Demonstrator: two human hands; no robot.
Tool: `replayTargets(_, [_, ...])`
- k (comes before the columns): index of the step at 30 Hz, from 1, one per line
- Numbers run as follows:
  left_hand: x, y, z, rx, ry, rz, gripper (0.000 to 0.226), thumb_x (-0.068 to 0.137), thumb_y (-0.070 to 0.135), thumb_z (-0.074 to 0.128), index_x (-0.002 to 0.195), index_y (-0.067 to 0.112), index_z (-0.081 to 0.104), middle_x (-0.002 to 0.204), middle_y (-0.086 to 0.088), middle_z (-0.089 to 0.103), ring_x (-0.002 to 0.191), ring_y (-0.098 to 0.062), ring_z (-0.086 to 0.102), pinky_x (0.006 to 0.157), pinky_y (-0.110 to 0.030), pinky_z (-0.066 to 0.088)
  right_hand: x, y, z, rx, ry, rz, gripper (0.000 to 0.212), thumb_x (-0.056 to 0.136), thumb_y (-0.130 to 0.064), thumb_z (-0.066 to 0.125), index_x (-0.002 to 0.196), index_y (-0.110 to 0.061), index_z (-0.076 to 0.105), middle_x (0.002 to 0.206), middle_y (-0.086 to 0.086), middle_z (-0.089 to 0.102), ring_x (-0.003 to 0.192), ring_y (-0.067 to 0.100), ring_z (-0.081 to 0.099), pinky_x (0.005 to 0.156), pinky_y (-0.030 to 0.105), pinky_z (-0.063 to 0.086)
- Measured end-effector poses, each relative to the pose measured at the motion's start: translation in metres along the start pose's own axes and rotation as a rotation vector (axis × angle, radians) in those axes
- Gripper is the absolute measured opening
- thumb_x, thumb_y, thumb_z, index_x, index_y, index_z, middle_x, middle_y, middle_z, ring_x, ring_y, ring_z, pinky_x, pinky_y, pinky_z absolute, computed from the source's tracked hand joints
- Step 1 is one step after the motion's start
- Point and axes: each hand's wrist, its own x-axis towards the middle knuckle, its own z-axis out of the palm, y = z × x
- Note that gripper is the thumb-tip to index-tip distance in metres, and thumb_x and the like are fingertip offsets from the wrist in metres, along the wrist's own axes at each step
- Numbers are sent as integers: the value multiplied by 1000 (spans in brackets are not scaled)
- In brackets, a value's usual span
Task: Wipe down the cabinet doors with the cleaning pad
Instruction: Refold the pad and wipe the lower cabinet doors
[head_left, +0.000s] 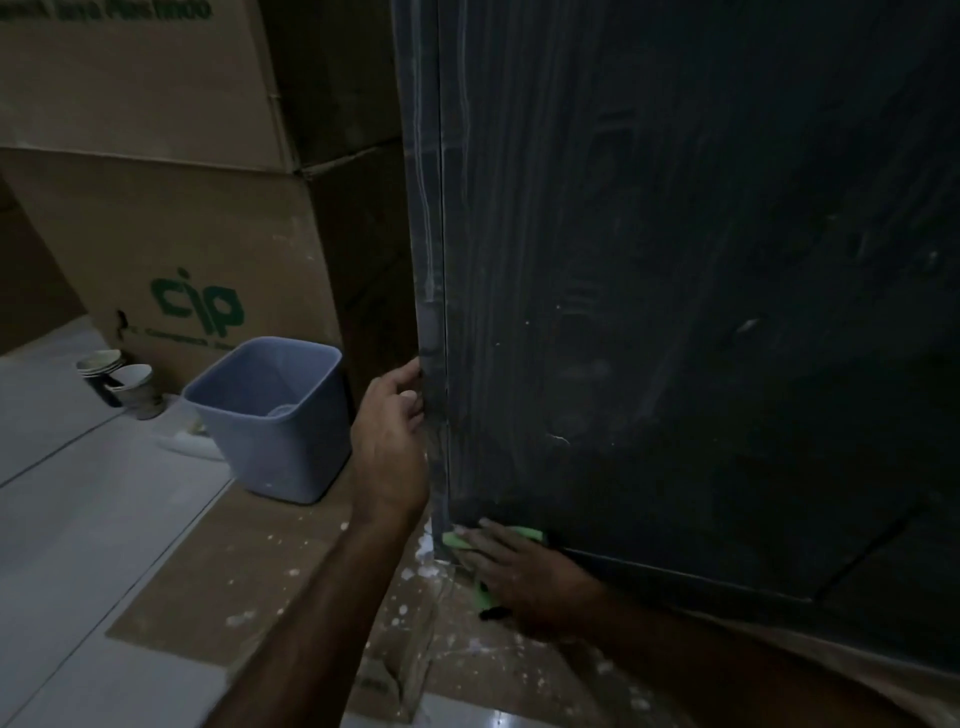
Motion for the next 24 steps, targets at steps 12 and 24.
replayTargets(12, [2, 7, -6, -2, -56, -13, 36, 111, 21, 31, 134, 17, 59, 136, -2, 64, 118, -5, 64, 86, -12, 52, 49, -6, -32, 129, 50, 80, 54, 104, -38, 46, 150, -10, 46, 161, 9, 39, 156, 32, 19, 128, 55, 1])
replayTargets(24, [3, 16, -2, 44, -52, -7, 30, 106, 28, 32, 118, 24, 60, 116, 9, 67, 98, 9, 67, 75, -10, 53, 25, 8, -51, 15, 137, 93, 51, 100, -28, 35, 143, -13, 58, 153, 4, 51, 148, 29, 39, 125, 52, 13])
